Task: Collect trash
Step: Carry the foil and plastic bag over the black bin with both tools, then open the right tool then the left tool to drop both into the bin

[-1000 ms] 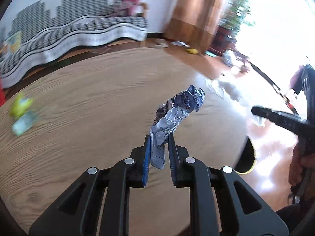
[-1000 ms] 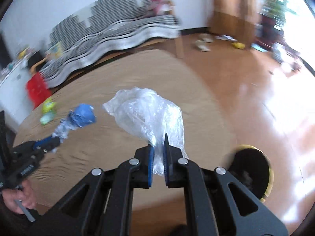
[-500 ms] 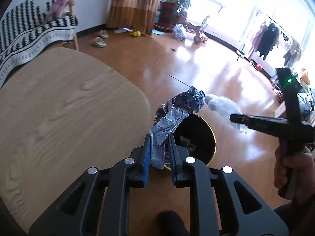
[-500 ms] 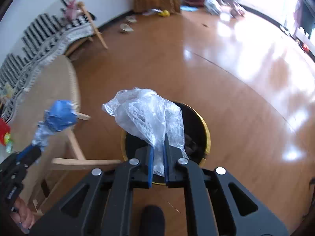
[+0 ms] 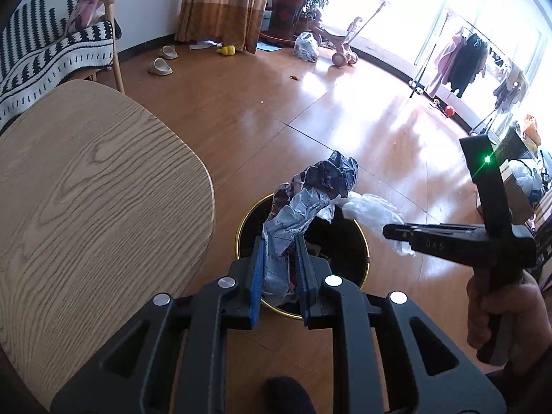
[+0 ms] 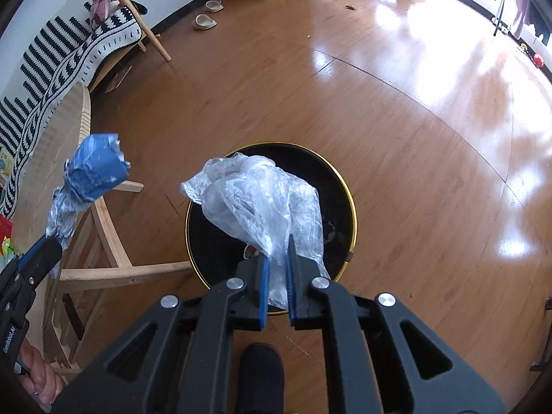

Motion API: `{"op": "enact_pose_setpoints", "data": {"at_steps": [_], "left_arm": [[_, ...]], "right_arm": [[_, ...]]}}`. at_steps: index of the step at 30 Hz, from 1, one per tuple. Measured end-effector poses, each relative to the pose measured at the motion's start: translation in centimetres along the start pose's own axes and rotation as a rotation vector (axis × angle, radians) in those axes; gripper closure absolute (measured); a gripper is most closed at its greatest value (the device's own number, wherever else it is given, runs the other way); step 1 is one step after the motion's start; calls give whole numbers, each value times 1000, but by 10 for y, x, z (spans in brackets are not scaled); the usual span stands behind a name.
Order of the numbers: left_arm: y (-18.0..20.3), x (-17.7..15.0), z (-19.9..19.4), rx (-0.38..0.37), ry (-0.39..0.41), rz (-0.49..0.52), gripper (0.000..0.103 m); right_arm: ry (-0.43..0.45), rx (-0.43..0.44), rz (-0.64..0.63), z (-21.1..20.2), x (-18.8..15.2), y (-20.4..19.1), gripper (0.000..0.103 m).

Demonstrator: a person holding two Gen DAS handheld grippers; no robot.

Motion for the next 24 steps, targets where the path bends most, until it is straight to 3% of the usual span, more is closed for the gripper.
{"op": "enact_pose_setpoints", "data": {"at_steps": [7,8,9,11,24], "left_arm": [[-3,2,3,-2,-5,-20,86],[-3,2,4,-3,-7,-21,86],[2,-1,2,-3,-7,-22,86],[5,-2,2,-3,-8,-22,86],[28,-3,22,-47,-57,-7,86]], "right_arm": [[-1,17,3,2,4,2,94],[-3,21,4,2,5,2,88],[-2,23,4,2,5,1,79],[29,19,3,-3,6,1,23],[132,37,73,-31,12,12,22]]}}
Point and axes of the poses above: each gripper's, at about its wrist camera, not at the fingertips, and z roughly the way its jaws point, y to its right, x to its top, the point moved 1 cm from there along z, roughly the way its jaws point, and after that the axes turned 7 degrees about x, right-handed, at the moved point
